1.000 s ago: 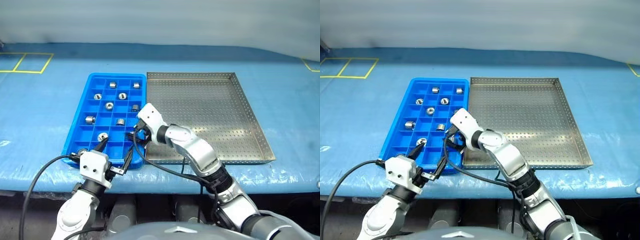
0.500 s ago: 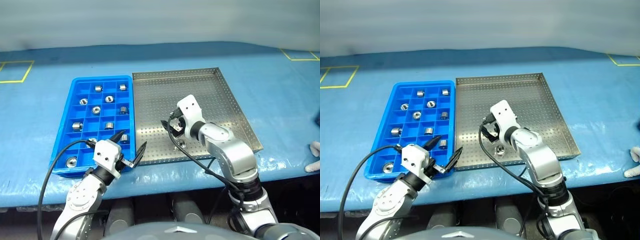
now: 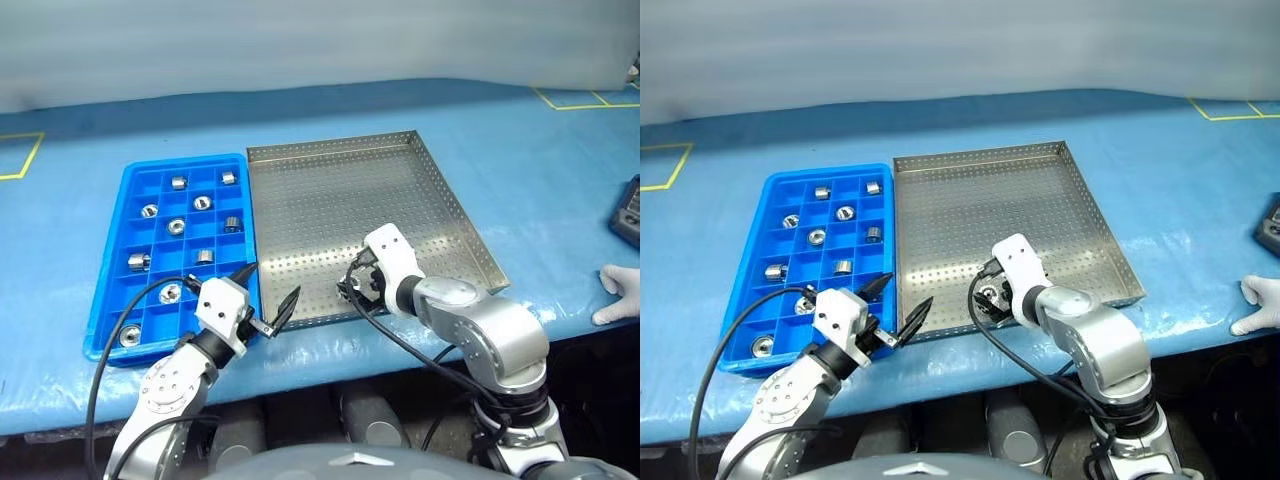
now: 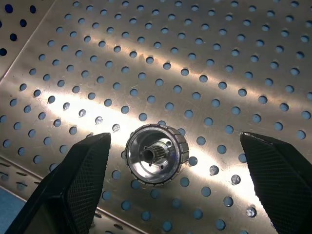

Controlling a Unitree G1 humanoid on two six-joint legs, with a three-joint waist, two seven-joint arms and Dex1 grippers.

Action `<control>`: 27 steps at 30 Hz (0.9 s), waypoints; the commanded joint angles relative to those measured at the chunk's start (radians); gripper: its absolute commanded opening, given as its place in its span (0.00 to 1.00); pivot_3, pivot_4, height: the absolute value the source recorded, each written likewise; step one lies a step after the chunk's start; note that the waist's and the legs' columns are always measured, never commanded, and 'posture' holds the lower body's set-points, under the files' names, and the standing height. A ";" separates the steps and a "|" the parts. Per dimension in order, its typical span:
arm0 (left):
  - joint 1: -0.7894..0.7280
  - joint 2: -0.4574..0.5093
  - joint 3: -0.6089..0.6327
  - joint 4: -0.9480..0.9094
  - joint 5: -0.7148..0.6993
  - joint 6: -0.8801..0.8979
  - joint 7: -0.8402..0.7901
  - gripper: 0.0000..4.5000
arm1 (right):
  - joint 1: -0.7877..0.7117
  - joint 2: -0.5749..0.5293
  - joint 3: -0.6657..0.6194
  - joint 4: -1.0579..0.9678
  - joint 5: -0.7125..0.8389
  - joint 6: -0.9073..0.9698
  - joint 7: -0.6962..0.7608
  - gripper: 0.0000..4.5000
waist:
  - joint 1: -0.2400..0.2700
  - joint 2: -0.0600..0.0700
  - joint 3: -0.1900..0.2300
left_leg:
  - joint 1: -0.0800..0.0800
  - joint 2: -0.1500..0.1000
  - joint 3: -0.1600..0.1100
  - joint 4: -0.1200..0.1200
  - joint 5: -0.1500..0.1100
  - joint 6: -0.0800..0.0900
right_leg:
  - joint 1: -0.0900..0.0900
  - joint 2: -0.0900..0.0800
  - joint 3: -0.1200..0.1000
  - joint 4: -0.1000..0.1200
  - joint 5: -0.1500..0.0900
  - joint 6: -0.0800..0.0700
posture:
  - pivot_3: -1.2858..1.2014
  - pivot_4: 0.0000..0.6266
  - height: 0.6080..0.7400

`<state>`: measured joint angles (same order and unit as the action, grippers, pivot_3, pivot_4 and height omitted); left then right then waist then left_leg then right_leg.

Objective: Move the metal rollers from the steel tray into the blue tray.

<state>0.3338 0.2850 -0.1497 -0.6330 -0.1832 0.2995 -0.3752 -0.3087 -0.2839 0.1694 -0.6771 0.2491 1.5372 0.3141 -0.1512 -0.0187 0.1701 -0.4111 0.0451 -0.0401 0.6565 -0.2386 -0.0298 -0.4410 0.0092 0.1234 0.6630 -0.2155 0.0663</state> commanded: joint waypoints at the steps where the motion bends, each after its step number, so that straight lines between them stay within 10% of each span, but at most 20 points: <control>1: -0.002 -0.007 -0.009 -0.005 -0.016 -0.018 -0.006 1.00 | -0.015 0.012 0.018 -0.024 0.032 0.005 0.001 1.00 | -0.001 0.000 0.000 | 0.000 0.000 0.000 0.000 0.000 0.000 | 0.000 0.000 0.000 0.000 0.000 0.000 | 0.48 0.24 1.00; 8: 0.020 -0.021 -0.010 -0.010 -0.007 -0.035 0.010 1.00 | -0.008 0.029 0.082 0.077 0.023 -0.061 -0.039 1.00 | 0.007 -0.001 0.000 | 0.000 0.000 0.000 0.000 0.000 0.000 | 0.000 0.000 0.000 0.000 0.000 0.000 | 0.50 0.24 1.00; 18: 0.061 -0.028 -0.002 -0.032 0.004 -0.048 0.037 1.00 | -0.045 -0.071 0.136 0.102 0.028 -0.103 -0.029 0.38 | 0.034 -0.001 0.000 | 0.000 0.000 0.000 0.000 0.000 0.000 | 0.000 0.000 0.000 -0.001 0.000 0.000 | 0.52 0.24 1.00; 27: 0.088 -0.027 0.013 -0.053 0.009 -0.059 0.063 1.00 | -0.114 -0.071 0.144 0.113 0.019 -0.206 -0.032 0.38 | 0.037 -0.001 0.000 | 0.000 0.000 0.000 0.000 0.000 0.000 | 0.000 0.000 0.000 -0.001 0.000 0.000 | 0.54 0.24 1.00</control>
<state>0.4120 0.2602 -0.1482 -0.6369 -0.1758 0.2632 -0.3248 -0.3933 -0.3728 0.3300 -0.5523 0.2720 1.3851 0.2834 -0.1143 -0.0194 0.1697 -0.4110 0.0452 -0.0403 0.6561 -0.2387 -0.0297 -0.4411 0.0095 0.1233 0.6622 -0.2155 0.0664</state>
